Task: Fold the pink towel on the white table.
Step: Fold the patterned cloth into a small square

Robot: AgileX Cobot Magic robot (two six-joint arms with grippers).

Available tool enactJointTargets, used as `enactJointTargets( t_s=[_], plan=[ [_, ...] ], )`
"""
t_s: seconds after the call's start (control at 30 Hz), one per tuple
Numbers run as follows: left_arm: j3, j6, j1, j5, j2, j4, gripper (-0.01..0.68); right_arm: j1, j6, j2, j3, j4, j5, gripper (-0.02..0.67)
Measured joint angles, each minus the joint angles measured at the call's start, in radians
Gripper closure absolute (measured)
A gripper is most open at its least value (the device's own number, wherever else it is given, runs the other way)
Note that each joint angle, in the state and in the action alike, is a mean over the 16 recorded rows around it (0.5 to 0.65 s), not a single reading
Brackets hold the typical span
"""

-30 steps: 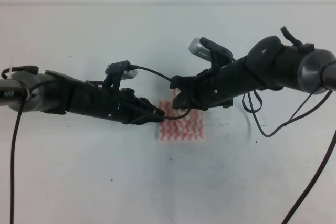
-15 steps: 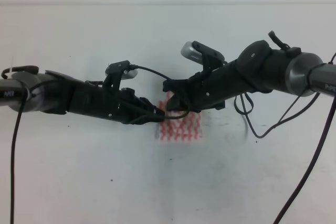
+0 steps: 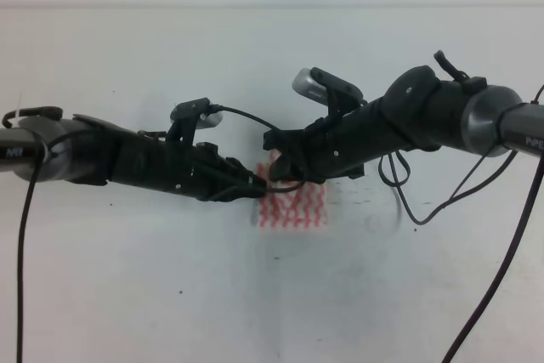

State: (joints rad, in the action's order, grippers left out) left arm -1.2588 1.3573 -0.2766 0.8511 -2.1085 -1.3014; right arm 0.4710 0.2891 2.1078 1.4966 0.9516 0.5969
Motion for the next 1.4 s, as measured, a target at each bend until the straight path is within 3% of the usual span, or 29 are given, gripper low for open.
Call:
enactJointTargets(
  t_s=[0.13, 0.4, 0.67, 0.8, 1.4],
  plan=[
    [0.0, 0.0, 0.005, -0.002, 0.008, -0.006, 0.678, 0.0, 0.0, 0.0, 0.0, -0.001, 0.007, 0.655],
    [0.0, 0.003, 0.015, -0.008, 0.023, -0.019, 0.678, 0.0, -0.001, 0.0, 0.0, -0.005, 0.033, 0.558],
    [0.0, 0.03, 0.005, -0.047, 0.022, -0.051, 0.678, -0.045, 0.028, -0.005, 0.014, -0.002, 0.168, 0.447],
    [0.0, 0.044, 0.0, -0.067, 0.022, -0.065, 0.678, -0.067, 0.035, -0.006, 0.021, -0.025, 0.233, 0.428],
    [-0.023, 0.047, -0.004, -0.106, 0.07, -0.039, 0.679, -0.089, -0.04, 0.004, 0.029, -0.235, 0.342, 0.541]
  ],
)
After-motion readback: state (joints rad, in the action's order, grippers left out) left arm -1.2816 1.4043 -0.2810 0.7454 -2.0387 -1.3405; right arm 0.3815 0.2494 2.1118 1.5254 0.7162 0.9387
